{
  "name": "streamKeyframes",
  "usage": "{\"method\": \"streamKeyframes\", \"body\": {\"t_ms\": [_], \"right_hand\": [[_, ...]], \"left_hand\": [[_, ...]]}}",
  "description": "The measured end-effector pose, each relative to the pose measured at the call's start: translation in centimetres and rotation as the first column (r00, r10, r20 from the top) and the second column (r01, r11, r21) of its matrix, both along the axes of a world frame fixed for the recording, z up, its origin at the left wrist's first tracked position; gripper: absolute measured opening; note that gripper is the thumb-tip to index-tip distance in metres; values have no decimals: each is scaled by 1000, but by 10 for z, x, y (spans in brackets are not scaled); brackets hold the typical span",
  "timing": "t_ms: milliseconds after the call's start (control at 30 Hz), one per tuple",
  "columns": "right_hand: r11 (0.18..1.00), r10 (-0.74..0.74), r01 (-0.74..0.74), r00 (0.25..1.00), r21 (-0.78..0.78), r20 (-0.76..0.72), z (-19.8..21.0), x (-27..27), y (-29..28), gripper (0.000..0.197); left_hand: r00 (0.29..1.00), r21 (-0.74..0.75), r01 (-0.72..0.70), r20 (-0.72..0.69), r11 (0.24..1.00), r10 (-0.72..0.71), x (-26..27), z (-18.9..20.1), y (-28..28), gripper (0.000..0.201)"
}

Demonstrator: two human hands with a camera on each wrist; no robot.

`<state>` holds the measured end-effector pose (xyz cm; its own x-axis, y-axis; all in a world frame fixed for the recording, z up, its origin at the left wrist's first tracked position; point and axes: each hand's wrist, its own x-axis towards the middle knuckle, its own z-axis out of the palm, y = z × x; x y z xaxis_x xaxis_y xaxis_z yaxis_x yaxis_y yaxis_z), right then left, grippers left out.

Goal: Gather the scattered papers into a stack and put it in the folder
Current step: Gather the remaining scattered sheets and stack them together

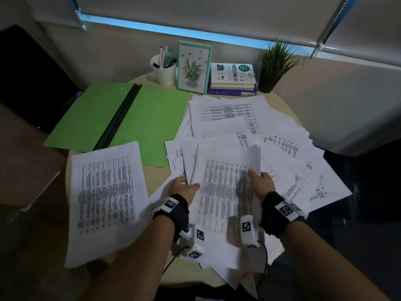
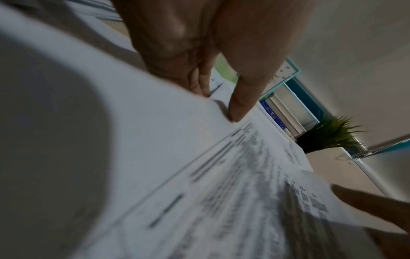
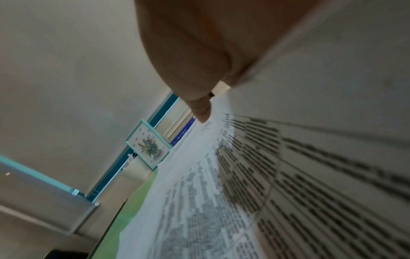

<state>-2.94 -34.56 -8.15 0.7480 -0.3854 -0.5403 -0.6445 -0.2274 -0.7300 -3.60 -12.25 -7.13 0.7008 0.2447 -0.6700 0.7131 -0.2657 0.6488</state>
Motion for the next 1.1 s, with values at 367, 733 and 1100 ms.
{"method": "streamKeyframes", "body": {"t_ms": [367, 733, 1100], "right_hand": [[974, 220, -220, 975, 54, 23, 8, 4, 27, 19], [968, 207, -202, 978, 150, -14, 7, -5, 14, 20], [849, 102, -104, 994, -519, -33, 1, 15, 2, 84]], "left_hand": [[992, 120, 129, -31, 984, -126, 0, -9, 11, 65], [998, 210, 66, -8, 975, -66, -1, -33, 48, 57], [1000, 144, -16, 22, 989, 13, -6, -25, 63, 33]]}}
